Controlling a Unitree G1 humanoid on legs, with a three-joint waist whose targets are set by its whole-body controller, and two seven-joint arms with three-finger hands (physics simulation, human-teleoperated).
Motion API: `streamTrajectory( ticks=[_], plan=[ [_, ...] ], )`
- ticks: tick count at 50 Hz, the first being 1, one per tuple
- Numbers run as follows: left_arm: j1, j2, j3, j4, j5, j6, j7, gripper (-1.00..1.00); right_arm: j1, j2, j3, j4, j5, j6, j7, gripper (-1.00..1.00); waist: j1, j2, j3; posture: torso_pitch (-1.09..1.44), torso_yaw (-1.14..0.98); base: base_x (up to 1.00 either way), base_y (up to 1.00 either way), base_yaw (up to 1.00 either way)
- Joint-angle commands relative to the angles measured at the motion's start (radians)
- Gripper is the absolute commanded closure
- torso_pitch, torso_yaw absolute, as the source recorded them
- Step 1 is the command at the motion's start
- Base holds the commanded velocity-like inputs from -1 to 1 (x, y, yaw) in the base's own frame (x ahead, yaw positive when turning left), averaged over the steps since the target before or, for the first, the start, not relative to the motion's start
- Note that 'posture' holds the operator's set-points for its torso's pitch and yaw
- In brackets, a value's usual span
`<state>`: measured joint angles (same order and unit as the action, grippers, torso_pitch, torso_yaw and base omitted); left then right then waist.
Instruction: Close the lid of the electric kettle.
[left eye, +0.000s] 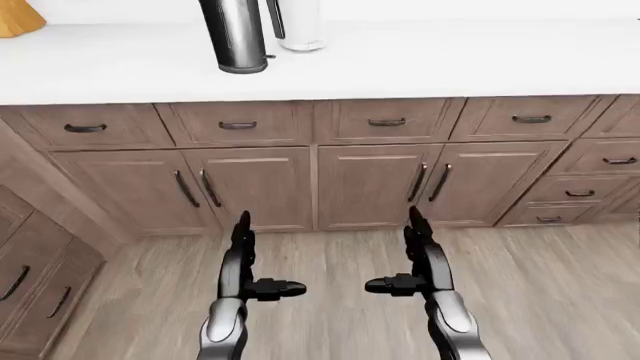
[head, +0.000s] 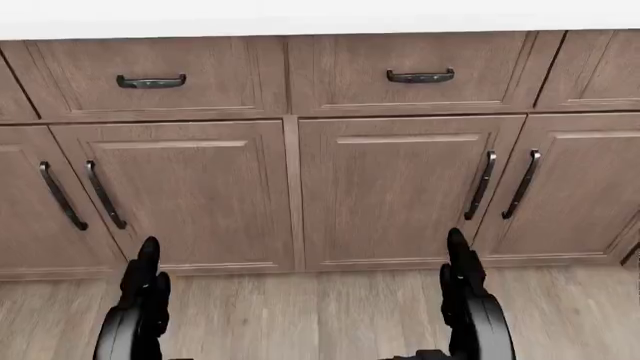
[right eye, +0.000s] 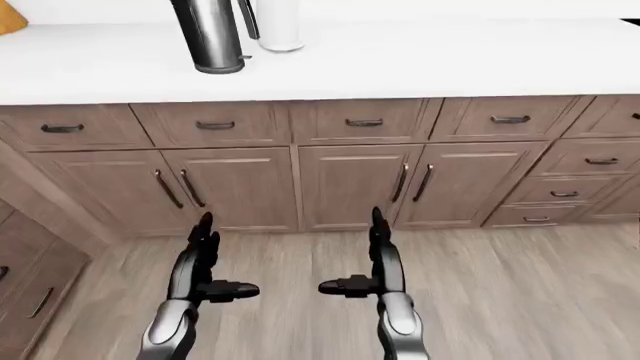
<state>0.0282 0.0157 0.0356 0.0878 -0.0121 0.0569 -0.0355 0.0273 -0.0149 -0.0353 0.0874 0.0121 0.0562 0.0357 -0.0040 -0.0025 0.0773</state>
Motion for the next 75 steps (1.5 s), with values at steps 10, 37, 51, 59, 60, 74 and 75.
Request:
streamTrajectory(
  ticks=[10, 37, 51, 59, 60, 74, 75],
  plan=[
    [-0.035, 0.01, 0.01, -0.046, -0.001, -0.08, -0.015, -1.0, -0.034, -0.013, -0.012, -0.072, -0.029, -0.065, -0.006, -0.97, 0.008, -0.007, -0.073, 0.0, 0.0, 0.0, 0.0, 0.0],
    [-0.064, 0.075, 0.159, -0.306, -0.123, 0.146, -0.027, -1.0, -0.013, -0.075, -0.194, -0.346, 0.078, 0.111, 0.017, -0.96, 0.008, -0.004, -0.083, 0.0, 0.0, 0.0, 0.0, 0.0],
    [-0.184, 0.316, 0.591, -0.79, -0.434, 0.626, 0.119, -1.0, -0.097, -0.251, -0.607, -0.96, 0.246, 0.685, 0.092, -0.97, 0.008, 0.0, -0.06, 0.0, 0.0, 0.0, 0.0, 0.0],
    [-0.225, 0.491, 0.816, -0.834, -0.677, 0.738, 0.222, -1.0, -0.213, -0.412, -0.837, -1.13, 0.383, 0.985, 0.116, -0.96, 0.006, 0.002, -0.04, 0.0, 0.0, 0.0, 0.0, 0.0],
    [-0.221, 0.502, 0.83, -0.833, -0.698, 0.733, 0.238, -1.0, -0.216, -0.453, -0.871, -1.133, 0.418, 1.001, 0.102, -0.96, 0.006, 0.001, -0.039, 0.0, 0.0, 0.0, 0.0, 0.0],
    [-0.146, 0.652, 1.0, -0.779, -0.891, 0.669, 0.344, -1.0, -0.157, -0.535, -0.938, -1.135, 0.538, 0.992, 0.023, -0.96, 0.008, 0.005, -0.018, 0.0, 0.0, 0.0, 0.0, 0.0],
    [-0.145, 0.653, 0.998, -0.781, -0.893, 0.669, 0.346, -1.0, -0.155, -0.538, -0.941, -1.135, 0.543, 0.992, 0.021, -0.97, 0.009, 0.006, -0.019, 0.0, 0.0, 0.0, 0.0, 0.0]
  ],
)
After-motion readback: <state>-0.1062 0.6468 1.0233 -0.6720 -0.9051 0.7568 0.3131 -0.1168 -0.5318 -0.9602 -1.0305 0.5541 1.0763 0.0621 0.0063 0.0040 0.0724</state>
